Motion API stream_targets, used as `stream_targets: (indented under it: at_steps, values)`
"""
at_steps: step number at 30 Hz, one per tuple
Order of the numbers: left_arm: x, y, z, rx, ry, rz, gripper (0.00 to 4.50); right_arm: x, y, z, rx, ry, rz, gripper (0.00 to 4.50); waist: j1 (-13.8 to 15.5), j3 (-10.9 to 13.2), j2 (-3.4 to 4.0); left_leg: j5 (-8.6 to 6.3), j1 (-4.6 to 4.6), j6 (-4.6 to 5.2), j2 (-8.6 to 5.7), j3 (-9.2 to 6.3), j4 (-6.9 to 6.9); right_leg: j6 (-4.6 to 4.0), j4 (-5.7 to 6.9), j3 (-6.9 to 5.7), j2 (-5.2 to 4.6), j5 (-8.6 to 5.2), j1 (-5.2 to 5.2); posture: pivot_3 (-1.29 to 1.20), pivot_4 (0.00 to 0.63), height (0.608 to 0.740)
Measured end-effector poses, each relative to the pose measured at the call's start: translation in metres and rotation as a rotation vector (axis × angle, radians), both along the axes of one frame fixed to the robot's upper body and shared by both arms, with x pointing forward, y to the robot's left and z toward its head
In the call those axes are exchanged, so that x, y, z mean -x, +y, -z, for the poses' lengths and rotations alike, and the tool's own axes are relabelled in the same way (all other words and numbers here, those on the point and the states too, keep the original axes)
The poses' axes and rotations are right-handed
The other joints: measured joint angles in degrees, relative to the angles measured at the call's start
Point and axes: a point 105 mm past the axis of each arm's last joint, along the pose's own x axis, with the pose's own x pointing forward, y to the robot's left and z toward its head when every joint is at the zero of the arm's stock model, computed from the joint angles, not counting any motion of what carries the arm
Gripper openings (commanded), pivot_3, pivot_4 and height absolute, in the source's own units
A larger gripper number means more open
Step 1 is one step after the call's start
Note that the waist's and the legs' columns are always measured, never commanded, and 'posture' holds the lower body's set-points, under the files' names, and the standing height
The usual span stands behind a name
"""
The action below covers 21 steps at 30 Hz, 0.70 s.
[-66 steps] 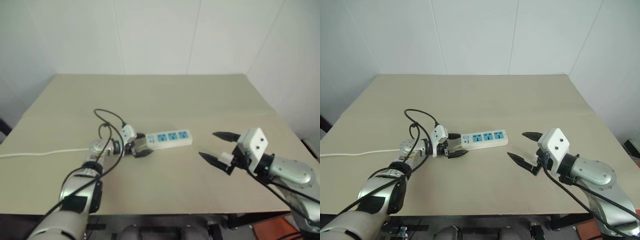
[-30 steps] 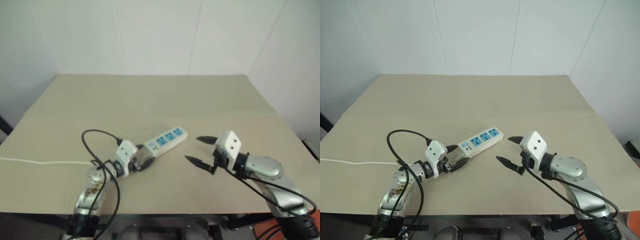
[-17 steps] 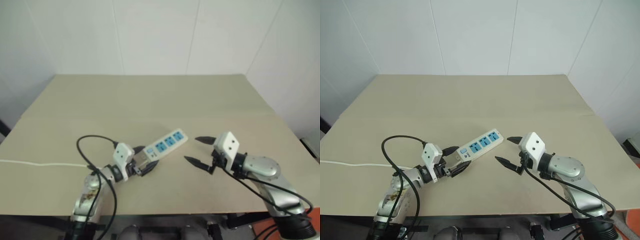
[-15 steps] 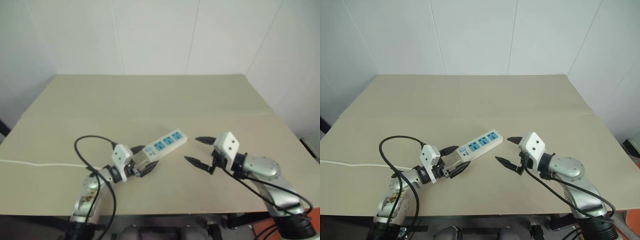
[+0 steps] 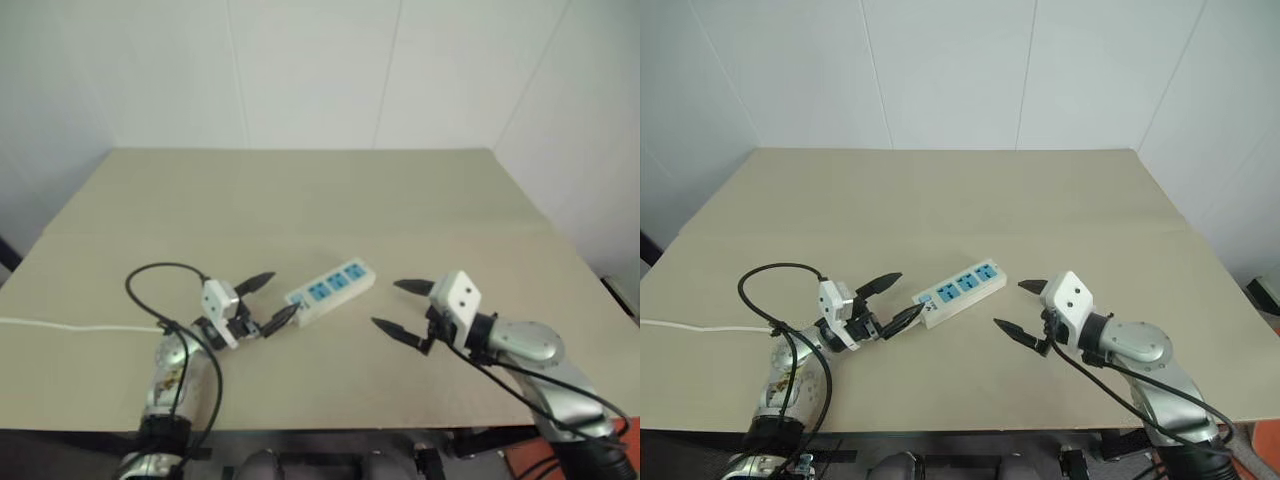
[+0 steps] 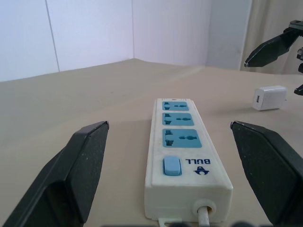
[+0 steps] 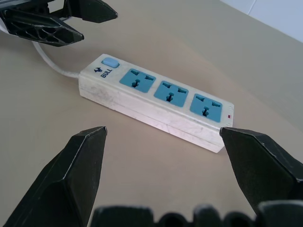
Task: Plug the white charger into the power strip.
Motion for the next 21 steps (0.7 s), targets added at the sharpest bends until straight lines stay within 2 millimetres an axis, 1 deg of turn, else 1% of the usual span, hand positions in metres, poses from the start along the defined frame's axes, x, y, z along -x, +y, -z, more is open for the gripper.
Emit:
stream_targets:
  at_steps: [4,9,14,21]
  values:
    - [0.004,-0.007,0.01,0.0,0.036,0.063,4.49,0.002,-0.003,-0.002,0.001,-0.014,0.021,4.5,-0.16,0.0,0.0,0.0,0.03,0.0,0.01,0.0,0.0,0.03,0.02,0.0,0.0,-0.01,0.01,0.0,0.15,0.74]
    - [0.002,-0.009,0.026,-0.024,0.071,0.036,4.49,0.002,-0.007,-0.006,-0.004,-0.03,0.045,4.5,-0.17,0.0,0.0,0.0,0.06,0.0,0.01,0.0,0.0,0.08,0.02,0.0,0.01,-0.05,0.02,0.0,0.15,0.74]
    - [-0.004,-0.007,0.026,-0.04,0.044,0.013,4.49,0.003,-0.006,-0.007,-0.005,-0.036,0.044,4.5,-0.15,0.0,0.0,0.0,0.12,0.0,0.01,0.0,0.0,0.09,0.02,0.0,0.01,-0.05,0.07,0.0,0.15,0.74]
    - [-0.005,-0.009,0.026,-0.033,0.048,0.032,4.49,0.004,-0.007,-0.006,-0.004,-0.027,0.051,4.5,-0.07,-0.01,0.02,0.0,0.13,0.0,0.0,0.0,-0.01,0.11,0.03,0.0,0.01,-0.07,0.08,0.0,0.15,0.74]
